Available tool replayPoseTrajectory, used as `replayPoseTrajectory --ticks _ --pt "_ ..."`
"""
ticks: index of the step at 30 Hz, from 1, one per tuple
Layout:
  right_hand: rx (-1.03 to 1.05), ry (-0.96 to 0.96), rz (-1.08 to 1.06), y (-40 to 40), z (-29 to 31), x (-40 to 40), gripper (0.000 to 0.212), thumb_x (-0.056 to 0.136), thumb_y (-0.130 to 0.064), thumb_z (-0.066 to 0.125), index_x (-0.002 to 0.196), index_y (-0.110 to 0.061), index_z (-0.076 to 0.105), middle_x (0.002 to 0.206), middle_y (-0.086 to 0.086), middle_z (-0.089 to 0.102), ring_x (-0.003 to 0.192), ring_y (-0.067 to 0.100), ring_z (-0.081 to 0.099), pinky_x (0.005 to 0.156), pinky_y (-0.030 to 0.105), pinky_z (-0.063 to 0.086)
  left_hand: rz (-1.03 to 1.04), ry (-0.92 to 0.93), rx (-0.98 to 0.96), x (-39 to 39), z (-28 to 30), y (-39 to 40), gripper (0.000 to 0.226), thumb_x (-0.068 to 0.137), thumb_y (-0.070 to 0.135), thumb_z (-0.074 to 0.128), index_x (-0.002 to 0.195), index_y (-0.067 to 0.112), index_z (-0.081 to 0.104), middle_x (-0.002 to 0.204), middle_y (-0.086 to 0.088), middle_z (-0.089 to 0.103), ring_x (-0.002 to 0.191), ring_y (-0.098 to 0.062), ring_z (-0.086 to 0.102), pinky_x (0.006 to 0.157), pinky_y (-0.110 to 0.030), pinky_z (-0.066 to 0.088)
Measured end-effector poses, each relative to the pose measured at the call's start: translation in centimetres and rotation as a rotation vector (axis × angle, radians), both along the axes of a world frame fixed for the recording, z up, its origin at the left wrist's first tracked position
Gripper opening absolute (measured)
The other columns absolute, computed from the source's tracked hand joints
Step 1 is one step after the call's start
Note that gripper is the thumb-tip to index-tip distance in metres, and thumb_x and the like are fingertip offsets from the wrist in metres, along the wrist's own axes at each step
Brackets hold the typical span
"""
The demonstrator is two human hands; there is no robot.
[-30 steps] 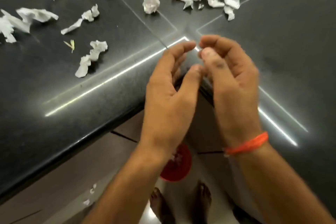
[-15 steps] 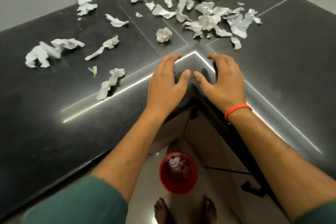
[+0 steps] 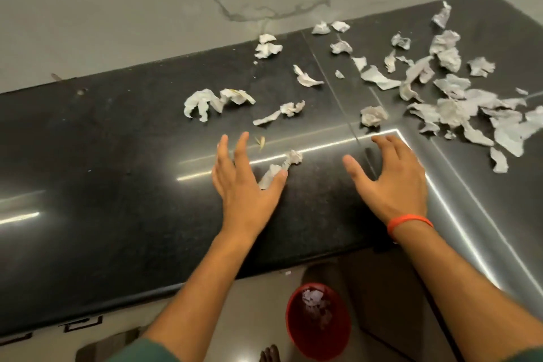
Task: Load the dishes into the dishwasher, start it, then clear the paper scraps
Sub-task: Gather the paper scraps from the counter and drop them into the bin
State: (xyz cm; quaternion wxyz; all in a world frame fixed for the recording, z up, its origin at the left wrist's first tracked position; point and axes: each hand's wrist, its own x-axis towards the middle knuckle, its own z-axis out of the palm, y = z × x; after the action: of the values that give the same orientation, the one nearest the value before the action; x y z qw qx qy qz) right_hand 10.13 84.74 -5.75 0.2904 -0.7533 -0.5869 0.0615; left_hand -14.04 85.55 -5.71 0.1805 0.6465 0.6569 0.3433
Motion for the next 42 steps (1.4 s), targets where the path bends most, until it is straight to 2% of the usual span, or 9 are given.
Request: replayPoseTrajectory --ticks 6,9,12,20,23,26,30,38,42 --pt "-0.084 -0.136 0.066 2.5 -0.3 0.3 0.087 0.078 -0.087 0.035 0.143 -0.030 0.044 0.149 -0.002 0.042 0.138 0.024 0.039 0.114 0.048 0.033 -0.280 0.300 0.031 1.6 -0.8 3.3 0.088 0.091 0.057 0.059 0.161 0.032 0.010 0.168 -0.006 -0.014 0.156 -0.025 -0.012 0.126 -0.050 0.007" --pt "-0.068 -0.135 0.113 3.9 -0.1 0.4 0.089 0.079 -0.088 0.027 0.144 -0.029 0.043 0.149 -0.004 0.043 0.137 0.023 0.041 0.112 0.048 0.034 -0.456 0.084 0.006 5.2 -0.5 4.4 0.067 0.101 0.044 0.047 0.160 0.033 0.017 0.168 0.003 -0.014 0.155 -0.021 0.015 0.118 -0.050 0.033" --pt "-0.072 -0.135 0.125 4.8 -0.1 0.6 0.089 0.079 -0.088 0.025 0.144 -0.029 0.043 0.149 -0.004 0.044 0.138 0.021 0.041 0.111 0.046 0.034 -0.497 -0.264 -0.058 7.9 0.5 6.2 0.056 0.106 0.035 0.043 0.158 0.032 0.023 0.169 0.008 -0.007 0.150 0.007 0.009 0.117 -0.034 0.028" --pt "-0.122 -0.188 0.099 5.5 0.2 0.4 0.088 0.073 -0.089 0.041 0.143 -0.035 0.041 0.151 -0.005 0.038 0.140 0.021 0.037 0.115 0.046 0.029 -0.056 -0.308 0.276 1.1 2.0 14.0 0.044 0.103 0.030 0.048 0.146 0.018 0.048 0.159 -0.009 0.034 0.150 -0.016 0.025 0.123 -0.031 0.019" --pt "-0.130 -0.201 0.089 5.7 0.2 0.6 0.092 0.072 -0.091 0.039 0.144 -0.034 0.041 0.151 -0.005 0.038 0.139 0.021 0.037 0.115 0.046 0.030 0.217 -0.157 0.232 -5.8 1.6 18.7 0.039 0.099 0.035 0.046 0.133 0.022 0.060 0.153 -0.006 0.042 0.146 -0.016 0.033 0.123 -0.051 0.014" --pt "-0.128 -0.198 0.086 5.9 0.2 0.5 0.092 0.072 -0.091 0.040 0.144 -0.034 0.041 0.151 -0.006 0.038 0.139 0.020 0.036 0.114 0.045 0.030 0.310 -0.194 0.123 -9.3 0.7 20.2 0.033 0.097 0.034 0.045 0.111 0.020 0.071 0.133 -0.001 0.060 0.132 -0.014 0.049 0.118 -0.042 0.025" --pt "-0.126 -0.181 0.091 6.2 0.2 0.6 0.094 0.073 -0.092 0.035 0.146 -0.033 0.040 0.151 -0.006 0.038 0.140 0.019 0.035 0.115 0.044 0.029 0.100 -0.231 -0.005 -5.7 0.6 19.6 0.027 0.096 0.035 0.051 0.103 0.021 0.073 0.111 0.001 0.070 0.106 -0.018 0.062 0.091 -0.029 0.044" --pt "-0.074 -0.043 0.031 6.5 0.4 0.8 0.093 0.072 -0.090 0.041 0.147 -0.036 0.033 0.152 -0.004 0.037 0.139 0.021 0.037 0.115 0.043 0.032 -0.348 -0.532 -0.113 6.7 0.8 14.3 0.031 0.099 0.030 0.046 0.097 0.017 0.074 0.094 0.006 0.076 0.094 -0.009 0.071 0.089 -0.042 0.056" --pt "-0.061 0.004 0.023 6.5 0.5 0.6 0.090 0.073 -0.087 0.045 0.148 -0.040 0.029 0.154 -0.002 0.032 0.142 0.022 0.033 0.117 0.043 0.030 -0.336 -0.673 -0.074 7.2 0.7 14.0 0.030 0.099 0.022 0.045 0.102 0.017 0.074 0.102 0.006 0.074 0.101 -0.010 0.069 0.093 -0.037 0.055"
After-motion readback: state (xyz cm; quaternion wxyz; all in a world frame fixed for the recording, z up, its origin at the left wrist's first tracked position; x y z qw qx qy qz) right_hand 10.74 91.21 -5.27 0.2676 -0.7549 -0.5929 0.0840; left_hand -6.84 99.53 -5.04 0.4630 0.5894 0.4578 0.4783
